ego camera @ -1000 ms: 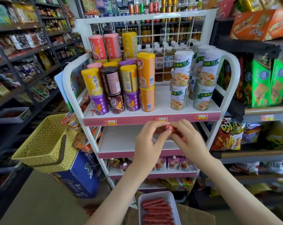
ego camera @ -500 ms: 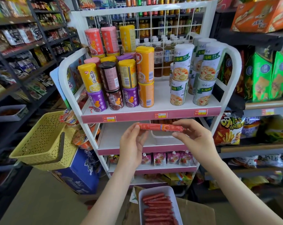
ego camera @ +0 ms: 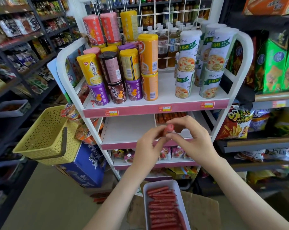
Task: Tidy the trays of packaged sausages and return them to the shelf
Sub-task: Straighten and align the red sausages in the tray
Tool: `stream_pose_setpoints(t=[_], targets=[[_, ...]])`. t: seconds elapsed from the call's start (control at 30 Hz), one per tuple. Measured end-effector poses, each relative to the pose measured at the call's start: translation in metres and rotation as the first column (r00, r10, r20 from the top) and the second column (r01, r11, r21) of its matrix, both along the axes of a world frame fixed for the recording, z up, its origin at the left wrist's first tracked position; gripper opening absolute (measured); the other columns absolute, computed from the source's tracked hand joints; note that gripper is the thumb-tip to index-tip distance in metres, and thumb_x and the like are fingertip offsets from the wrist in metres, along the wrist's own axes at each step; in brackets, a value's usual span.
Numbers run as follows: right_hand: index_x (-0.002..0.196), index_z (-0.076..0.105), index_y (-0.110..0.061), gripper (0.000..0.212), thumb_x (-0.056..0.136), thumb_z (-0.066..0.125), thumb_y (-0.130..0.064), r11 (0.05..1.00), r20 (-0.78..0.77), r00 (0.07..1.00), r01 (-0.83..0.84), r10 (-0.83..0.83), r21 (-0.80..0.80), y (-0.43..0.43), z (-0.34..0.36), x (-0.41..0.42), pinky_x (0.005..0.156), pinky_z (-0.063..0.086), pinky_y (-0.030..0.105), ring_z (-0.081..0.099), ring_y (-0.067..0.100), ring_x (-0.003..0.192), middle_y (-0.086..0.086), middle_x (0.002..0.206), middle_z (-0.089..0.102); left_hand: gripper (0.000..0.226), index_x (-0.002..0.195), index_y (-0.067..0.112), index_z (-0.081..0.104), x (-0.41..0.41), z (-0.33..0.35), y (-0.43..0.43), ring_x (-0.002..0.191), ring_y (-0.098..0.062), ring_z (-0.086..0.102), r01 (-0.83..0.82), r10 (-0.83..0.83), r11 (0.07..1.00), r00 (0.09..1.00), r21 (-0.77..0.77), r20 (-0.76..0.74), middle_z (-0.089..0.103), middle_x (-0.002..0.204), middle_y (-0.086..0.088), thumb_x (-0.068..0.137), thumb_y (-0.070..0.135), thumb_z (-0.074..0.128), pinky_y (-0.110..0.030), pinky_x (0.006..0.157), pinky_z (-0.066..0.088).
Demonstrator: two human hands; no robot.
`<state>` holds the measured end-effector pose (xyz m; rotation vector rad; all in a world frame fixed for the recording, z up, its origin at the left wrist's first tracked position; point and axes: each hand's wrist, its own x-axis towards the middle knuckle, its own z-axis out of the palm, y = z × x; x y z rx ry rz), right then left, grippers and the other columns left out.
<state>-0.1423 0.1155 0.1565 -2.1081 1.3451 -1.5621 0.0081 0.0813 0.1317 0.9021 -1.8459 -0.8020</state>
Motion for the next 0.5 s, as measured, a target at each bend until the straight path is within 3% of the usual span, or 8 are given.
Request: stream_pose_setpoints(t=[0.1, 0.2, 0.33, 0.4, 0.5], targets=[[0.125, 0.051, -0.034, 0.053, 0.08, 0.074, -0.018, 0.98, 0.054, 0.998, -0.039, 0.029, 0.193, -0.002, -0.015, -0.004, 0.086, 0.048, 0.023, 0.057, 0.009, 0.101, -0.009, 0.109, 0.061, 0.018, 0.106, 0.022, 0.064, 0.0, -0.001, 0.0, 0.087, -0.006, 0.067, 0.07, -0.011, 0.955, 0.98, 0.288, -0.201, 0.071, 0.094, 0.007, 0.092, 0.012, 0.058, -0.02, 0.076, 0.054], [0.134, 0.042, -0.043, 0.068, 0.076, 0.075, -0.033, 0.925, 0.13, 0.987, -0.138, 0.097, 0.353, 0.001, -0.035, -0.009, 0.096, 0.046, 0.027, 0.053, 0.006, 0.116, -0.016, 0.122, 0.056, 0.021, 0.114, 0.01, 0.06, 0.001, -0.002, 0.0, 0.078, -0.02, 0.069, 0.325, 0.059, 0.73, 0.846, 0.601, -0.529, 0.072, 0.092, -0.01, 0.095, 0.009, 0.051, -0.028, 0.065, 0.056], [0.144, 0.038, -0.031, 0.084, 0.072, 0.065, -0.066, 0.882, 0.043, 0.958, -0.277, 0.282, 0.382, 0.009, -0.059, -0.013, 0.109, 0.033, 0.026, 0.042, 0.012, 0.13, -0.013, 0.139, 0.047, 0.022, 0.112, -0.003, 0.057, 0.005, -0.02, -0.004, 0.08, -0.02, 0.07, 0.44, 0.142, 0.588, 0.77, 0.679, -0.622, 0.069, 0.091, -0.014, 0.096, 0.008, 0.046, -0.028, 0.063, 0.056], [0.143, 0.042, -0.021, 0.082, 0.075, 0.066, -0.059, 0.882, -0.041, 0.95, -0.27, 0.309, 0.386, 0.009, -0.072, -0.012, 0.114, 0.025, 0.027, 0.033, 0.013, 0.137, -0.006, 0.146, 0.042, 0.022, 0.109, -0.005, 0.057, 0.005, -0.033, -0.005, 0.076, -0.018, 0.07, 0.456, 0.201, 0.534, 0.75, 0.712, -0.63, 0.068, 0.093, -0.015, 0.094, 0.008, 0.047, -0.026, 0.059, 0.056], [0.131, 0.056, -0.013, 0.051, 0.083, 0.072, -0.015, 0.933, -0.127, 0.963, -0.19, 0.237, 0.305, 0.007, -0.097, -0.01, 0.112, 0.026, 0.023, 0.036, 0.007, 0.135, -0.003, 0.141, 0.046, 0.021, 0.1, -0.003, 0.061, 0.002, -0.06, -0.006, 0.074, -0.018, 0.069, 0.479, 0.208, 0.464, 0.759, 0.745, -0.617, 0.07, 0.09, -0.014, 0.086, 0.012, 0.054, -0.027, 0.062, 0.058]])
